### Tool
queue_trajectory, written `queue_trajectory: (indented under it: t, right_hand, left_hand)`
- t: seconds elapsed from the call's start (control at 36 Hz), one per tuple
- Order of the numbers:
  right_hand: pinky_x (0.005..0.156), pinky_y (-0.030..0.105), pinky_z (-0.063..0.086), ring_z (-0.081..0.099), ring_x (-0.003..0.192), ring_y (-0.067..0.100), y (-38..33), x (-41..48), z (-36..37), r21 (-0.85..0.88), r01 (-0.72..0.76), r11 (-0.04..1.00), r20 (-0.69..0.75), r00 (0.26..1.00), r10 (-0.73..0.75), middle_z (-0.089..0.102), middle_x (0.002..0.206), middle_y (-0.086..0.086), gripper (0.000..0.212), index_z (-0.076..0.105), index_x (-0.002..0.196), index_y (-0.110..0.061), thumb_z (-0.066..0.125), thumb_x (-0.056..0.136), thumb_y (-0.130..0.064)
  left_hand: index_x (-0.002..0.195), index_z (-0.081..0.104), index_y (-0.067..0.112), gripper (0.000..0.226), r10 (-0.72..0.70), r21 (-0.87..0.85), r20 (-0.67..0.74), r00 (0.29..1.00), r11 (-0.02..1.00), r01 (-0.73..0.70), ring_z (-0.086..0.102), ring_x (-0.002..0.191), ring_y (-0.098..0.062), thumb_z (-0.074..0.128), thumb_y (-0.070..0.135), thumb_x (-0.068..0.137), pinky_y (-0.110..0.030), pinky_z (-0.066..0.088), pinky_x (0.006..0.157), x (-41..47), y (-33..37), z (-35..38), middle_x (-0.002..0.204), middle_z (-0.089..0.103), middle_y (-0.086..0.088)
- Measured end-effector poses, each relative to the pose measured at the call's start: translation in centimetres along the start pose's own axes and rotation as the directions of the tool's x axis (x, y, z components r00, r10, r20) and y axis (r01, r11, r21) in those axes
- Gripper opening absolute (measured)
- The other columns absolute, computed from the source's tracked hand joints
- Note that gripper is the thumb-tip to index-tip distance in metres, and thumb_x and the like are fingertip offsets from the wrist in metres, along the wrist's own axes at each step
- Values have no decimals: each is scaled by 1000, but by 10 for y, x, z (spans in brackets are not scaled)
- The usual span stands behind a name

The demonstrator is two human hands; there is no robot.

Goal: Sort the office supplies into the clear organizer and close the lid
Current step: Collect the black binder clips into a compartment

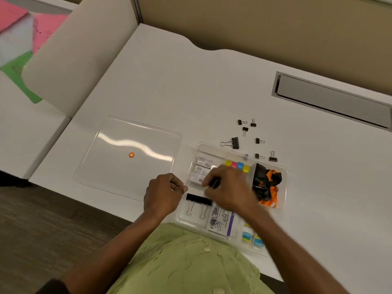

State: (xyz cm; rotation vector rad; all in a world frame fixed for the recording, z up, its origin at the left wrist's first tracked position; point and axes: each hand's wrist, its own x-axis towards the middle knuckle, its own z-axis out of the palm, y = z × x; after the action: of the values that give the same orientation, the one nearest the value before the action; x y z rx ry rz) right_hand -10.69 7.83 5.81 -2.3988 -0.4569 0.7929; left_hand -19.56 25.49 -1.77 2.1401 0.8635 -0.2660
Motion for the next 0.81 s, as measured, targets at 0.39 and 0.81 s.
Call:
queue_trajectory:
  t: [0.39, 0.81]
  right_hand:
    - [73, 17, 56, 65, 75, -1, 36, 35, -26, 9, -49, 999, -398, 916, 49, 71, 93, -12, 15, 72, 98, -27, 77, 86, -34]
    - [118, 65, 20, -1, 154, 39, 121, 173, -80, -392, -90, 915, -63, 995, 71, -5, 168, 12, 142, 1, 159, -39, 77, 48, -84]
  left_hand:
    - [79, 75, 28, 15, 12, -15, 8, 1000, 1000, -12, 72, 73, -8, 88, 35, 84, -35, 62, 72, 1, -4, 2, 75, 73, 13]
    - [84, 77, 24, 13, -14, -24, -15, 1000, 1000, 14, 65, 75, 2, 87, 33, 85, -21, 46, 60, -2, 0, 2, 73, 68, 19]
